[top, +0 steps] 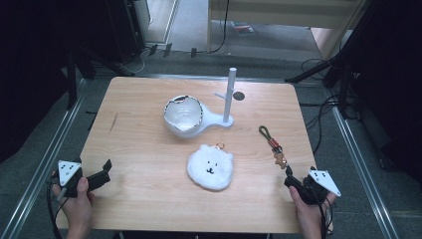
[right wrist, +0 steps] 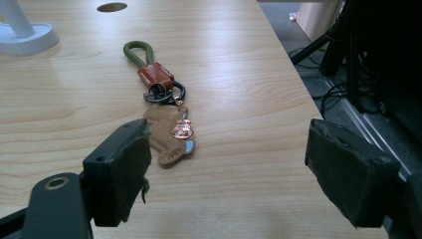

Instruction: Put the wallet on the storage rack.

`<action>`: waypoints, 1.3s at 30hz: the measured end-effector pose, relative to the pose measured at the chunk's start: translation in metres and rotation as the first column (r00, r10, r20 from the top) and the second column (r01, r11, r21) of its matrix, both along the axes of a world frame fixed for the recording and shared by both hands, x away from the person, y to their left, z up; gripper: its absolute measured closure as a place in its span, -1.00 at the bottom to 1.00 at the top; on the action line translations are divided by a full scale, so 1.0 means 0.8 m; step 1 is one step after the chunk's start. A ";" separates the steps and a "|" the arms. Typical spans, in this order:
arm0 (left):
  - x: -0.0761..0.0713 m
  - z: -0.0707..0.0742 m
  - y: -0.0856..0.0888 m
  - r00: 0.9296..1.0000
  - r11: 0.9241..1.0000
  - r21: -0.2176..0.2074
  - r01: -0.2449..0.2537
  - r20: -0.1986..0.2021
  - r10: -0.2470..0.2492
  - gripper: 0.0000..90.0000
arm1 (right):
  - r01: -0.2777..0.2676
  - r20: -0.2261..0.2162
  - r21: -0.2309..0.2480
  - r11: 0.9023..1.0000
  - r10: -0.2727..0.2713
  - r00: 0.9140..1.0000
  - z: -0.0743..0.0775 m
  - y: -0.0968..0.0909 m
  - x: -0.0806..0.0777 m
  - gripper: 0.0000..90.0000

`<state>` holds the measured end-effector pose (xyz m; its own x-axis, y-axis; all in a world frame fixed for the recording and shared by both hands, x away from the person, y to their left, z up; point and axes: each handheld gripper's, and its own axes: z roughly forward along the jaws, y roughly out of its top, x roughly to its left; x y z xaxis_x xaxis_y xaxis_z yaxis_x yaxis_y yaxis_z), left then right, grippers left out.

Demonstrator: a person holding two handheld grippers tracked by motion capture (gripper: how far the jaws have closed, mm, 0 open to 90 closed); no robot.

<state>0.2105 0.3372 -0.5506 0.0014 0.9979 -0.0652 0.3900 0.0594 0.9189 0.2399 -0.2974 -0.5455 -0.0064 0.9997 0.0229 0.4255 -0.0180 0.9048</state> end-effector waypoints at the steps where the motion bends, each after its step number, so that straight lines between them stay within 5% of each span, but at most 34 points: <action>1: 0.001 0.000 0.000 1.000 1.000 0.001 -0.002 -0.007 0.002 -1.00 | -0.004 0.012 -0.008 1.000 0.004 1.000 0.000 0.001 -0.001 -0.58; 8: 0.001 0.000 0.002 1.000 1.000 -0.016 -0.001 -0.005 0.001 -1.00 | -0.038 0.005 -0.024 0.999 0.038 0.999 0.003 0.002 -0.001 -0.55; 9: 0.001 0.000 0.002 1.000 1.000 -0.013 0.000 -0.006 0.000 -1.00 | -0.053 -0.007 0.017 0.998 0.053 0.999 0.006 0.004 -0.003 -0.55; 17: 0.003 0.000 0.003 1.000 1.000 -0.023 0.017 -0.022 -0.018 -1.00 | -0.118 -0.004 0.047 0.992 0.118 0.993 0.024 0.036 -0.013 -0.54; 26: 0.003 0.000 0.002 1.000 1.000 -0.019 0.024 -0.018 -0.025 -1.00 | -0.263 -0.018 0.059 0.963 0.265 0.964 0.029 0.096 -0.022 -0.49; 34: 0.003 0.000 0.000 1.000 1.000 -0.004 0.024 -0.014 -0.024 -1.00 | -0.332 -0.033 0.094 0.939 0.336 0.941 0.031 0.131 -0.018 -0.43; 39: 0.002 0.000 -0.001 0.999 0.999 -0.008 0.033 -0.016 -0.033 -0.99 | -0.340 -0.051 0.089 0.936 0.345 0.937 0.030 0.149 -0.016 -0.56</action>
